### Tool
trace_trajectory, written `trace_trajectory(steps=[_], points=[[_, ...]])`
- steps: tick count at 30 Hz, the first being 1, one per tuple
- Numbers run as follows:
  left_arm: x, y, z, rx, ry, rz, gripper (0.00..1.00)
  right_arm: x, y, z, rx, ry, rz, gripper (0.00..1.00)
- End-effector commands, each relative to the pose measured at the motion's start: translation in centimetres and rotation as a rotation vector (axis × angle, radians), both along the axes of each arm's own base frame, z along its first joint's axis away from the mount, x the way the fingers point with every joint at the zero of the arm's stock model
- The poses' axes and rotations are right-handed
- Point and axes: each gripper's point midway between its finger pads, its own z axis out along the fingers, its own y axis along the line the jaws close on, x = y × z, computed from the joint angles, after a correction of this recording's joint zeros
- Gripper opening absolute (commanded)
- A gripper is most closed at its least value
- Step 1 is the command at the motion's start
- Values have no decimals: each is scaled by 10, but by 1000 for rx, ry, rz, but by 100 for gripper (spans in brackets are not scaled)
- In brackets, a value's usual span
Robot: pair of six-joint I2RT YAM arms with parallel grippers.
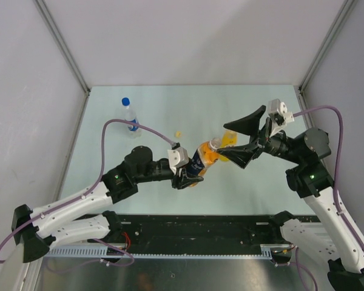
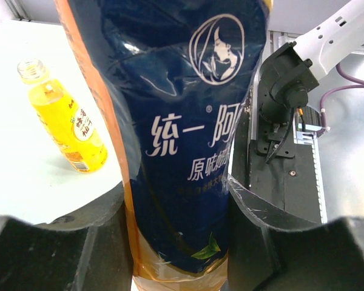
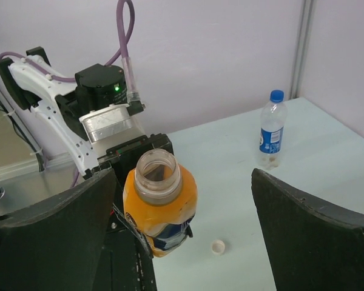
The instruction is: Unscrew the bottle caps
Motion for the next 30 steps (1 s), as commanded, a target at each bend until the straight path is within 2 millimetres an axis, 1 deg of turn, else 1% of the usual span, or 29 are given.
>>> trace_trajectory(steps=[1,7,10,14,18,19,21,24,26,27,28,30], points=[[4,-4,16,-58,-18,3,0,-7,6,3,-7,-12,73,98],[-1,-7,19,-62,-10,-28,0,-1,12,-1,-3,34,99,96],[-4,-8,19,-62,-4,-49,0,0,15,-1,4,52,116,90],[-5,-9,18,-60,5,-57,0,-4,18,1,12,58,150,83],[-7,-10,18,-59,9,-71,0,-7,22,-2,0,60,165,73],[-7,-10,18,-60,10,-71,0,-8,23,-4,-4,62,169,69],[-8,-11,18,-61,11,-74,0,-8,24,-6,-11,62,176,56],[-9,-11,20,-63,11,-79,0,-9,25,-7,-16,64,182,26],[-9,-10,20,-64,10,-78,0,-10,25,-8,-19,60,181,8],[-9,-10,20,-65,10,-77,0,-10,25,-8,-19,57,179,4],[-9,-10,20,-66,11,-75,0,-10,24,-7,-18,54,177,2],[-9,-9,21,-69,9,-73,0,-11,24,-7,-18,50,178,1]])
